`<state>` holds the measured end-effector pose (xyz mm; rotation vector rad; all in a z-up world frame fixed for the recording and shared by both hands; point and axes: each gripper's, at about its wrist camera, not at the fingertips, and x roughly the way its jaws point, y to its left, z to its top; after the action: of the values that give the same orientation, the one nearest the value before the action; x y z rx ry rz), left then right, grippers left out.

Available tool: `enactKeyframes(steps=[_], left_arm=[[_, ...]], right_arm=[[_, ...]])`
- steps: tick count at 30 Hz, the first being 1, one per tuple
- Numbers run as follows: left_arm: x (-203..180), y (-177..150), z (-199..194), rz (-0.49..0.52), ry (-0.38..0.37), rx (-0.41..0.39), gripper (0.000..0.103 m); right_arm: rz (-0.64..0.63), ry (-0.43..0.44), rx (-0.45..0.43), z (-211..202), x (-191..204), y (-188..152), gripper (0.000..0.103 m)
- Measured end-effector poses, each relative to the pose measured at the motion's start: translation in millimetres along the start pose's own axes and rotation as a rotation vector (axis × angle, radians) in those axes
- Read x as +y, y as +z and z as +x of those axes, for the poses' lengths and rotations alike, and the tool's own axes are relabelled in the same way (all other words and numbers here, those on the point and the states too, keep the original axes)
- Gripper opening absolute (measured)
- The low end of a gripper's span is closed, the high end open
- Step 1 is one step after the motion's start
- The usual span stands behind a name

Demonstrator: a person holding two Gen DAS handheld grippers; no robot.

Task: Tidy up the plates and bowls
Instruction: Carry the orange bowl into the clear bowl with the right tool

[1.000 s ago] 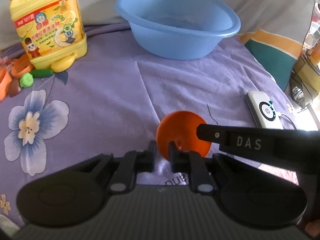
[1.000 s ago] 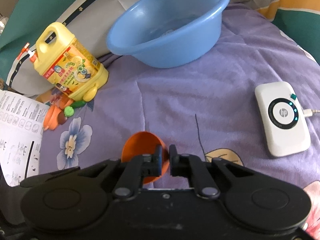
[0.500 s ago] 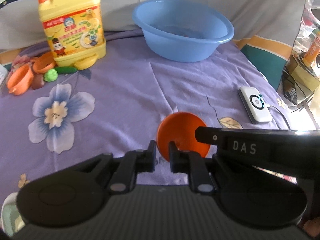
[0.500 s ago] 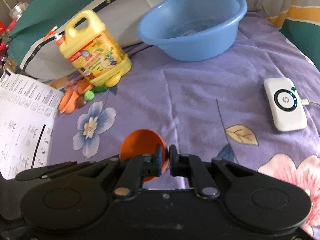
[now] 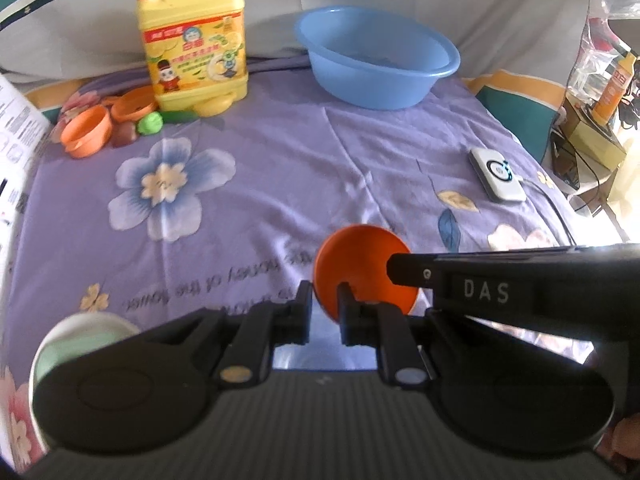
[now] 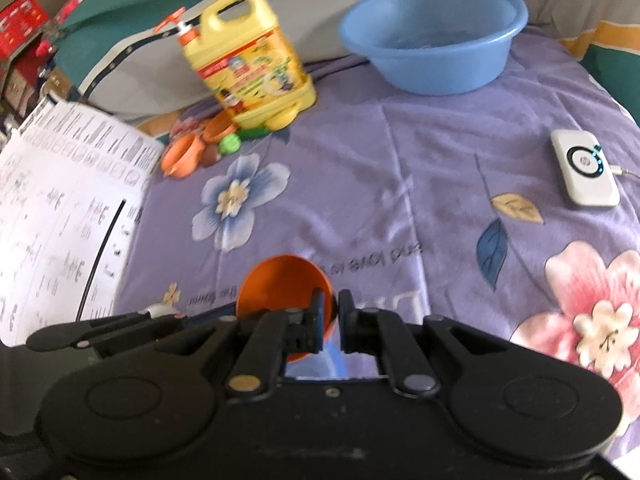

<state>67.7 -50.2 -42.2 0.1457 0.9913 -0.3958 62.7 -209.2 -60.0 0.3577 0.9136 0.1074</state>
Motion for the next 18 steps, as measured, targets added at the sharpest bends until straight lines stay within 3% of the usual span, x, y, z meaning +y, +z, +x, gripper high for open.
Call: enactKeyframes(steps=[8, 18], left_arm=[[11.7, -30.3, -12.3, -0.024, 0.006, 0.021, 0.013], [15.4, -43.3, -11.3, -0.019, 0.013, 0.034, 0.013]], right_arm=[[-0.048, 0.001, 0.046, -3.0, 20.8, -28.4, 0.007], [-0.066, -0.003, 0.073, 2.6, 25.9, -39.5, 0.007]])
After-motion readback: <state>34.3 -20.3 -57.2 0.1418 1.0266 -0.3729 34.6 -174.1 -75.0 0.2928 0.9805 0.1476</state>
